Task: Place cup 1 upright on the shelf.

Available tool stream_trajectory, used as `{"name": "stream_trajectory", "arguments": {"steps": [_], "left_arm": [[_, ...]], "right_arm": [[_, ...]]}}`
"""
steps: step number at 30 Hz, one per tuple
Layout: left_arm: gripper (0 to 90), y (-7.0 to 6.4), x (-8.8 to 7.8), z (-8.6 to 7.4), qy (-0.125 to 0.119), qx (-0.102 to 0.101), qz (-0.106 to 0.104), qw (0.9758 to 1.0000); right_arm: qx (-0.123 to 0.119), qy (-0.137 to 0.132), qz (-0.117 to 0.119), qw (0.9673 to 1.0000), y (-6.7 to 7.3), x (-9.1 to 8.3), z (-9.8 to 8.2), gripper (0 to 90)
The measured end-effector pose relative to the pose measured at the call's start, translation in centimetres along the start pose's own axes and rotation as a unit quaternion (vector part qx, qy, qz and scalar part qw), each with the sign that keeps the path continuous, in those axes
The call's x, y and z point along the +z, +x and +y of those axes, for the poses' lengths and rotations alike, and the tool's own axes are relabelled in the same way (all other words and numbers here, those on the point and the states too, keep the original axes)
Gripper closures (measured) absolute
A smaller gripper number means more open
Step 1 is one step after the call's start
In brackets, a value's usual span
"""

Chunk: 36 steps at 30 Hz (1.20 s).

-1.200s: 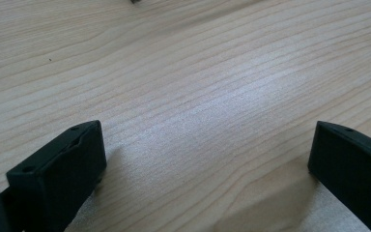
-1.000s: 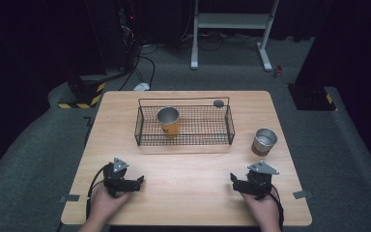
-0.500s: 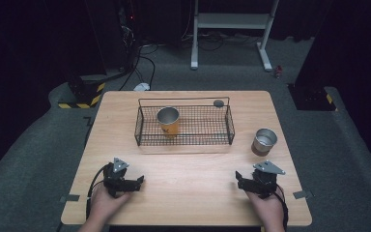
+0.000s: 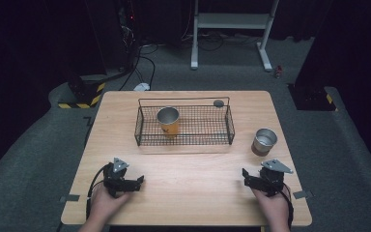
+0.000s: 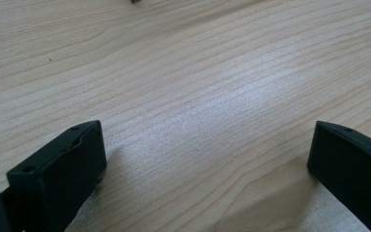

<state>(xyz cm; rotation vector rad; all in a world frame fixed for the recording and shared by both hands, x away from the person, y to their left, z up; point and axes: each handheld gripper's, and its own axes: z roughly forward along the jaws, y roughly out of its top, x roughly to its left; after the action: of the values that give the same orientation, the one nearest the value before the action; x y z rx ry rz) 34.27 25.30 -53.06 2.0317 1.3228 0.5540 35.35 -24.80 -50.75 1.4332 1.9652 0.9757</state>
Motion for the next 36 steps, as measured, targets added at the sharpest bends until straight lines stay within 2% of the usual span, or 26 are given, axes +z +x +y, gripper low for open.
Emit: {"name": "stream_trajectory", "arguments": {"steps": [3, 10, 20, 25, 31, 36], "left_arm": [[0.4, 0.0, 0.0, 0.0, 0.000, 0.000, 0.000, 1.0000], [0.3, 0.0, 0.0, 0.0, 0.000, -0.001, 0.000, 1.0000], [0.3, 0.0, 0.0, 0.0, -0.001, 0.000, 0.000, 1.0000], [0.3, 0.0, 0.0, 0.0, 0.000, -0.001, 0.000, 1.0000], [0.3, 0.0, 0.0, 0.0, -0.001, -0.001, 0.000, 1.0000], [0.2, 0.0, 0.0, 0.0, -0.001, -0.001, 0.000, 1.0000]], "right_arm": [[-0.007, 0.002, -0.012, 0.9999, -0.4, 0.0, 0.0, 8.8], [0.009, 0.006, -0.021, 0.9997, -1.7, 0.0, 0.1, 9.0], [0.013, -0.009, -0.042, 0.9990, -3.2, -0.2, 1.1, 11.0], [0.015, -0.015, -0.044, 0.9988, -3.7, -0.1, 1.6, 12.7], [0.006, -0.028, -0.045, 0.9986, -4.1, 0.5, 2.5, 12.7], [0.013, -0.034, -0.045, 0.9983, -4.5, 1.3, 3.2, 12.7]]}}
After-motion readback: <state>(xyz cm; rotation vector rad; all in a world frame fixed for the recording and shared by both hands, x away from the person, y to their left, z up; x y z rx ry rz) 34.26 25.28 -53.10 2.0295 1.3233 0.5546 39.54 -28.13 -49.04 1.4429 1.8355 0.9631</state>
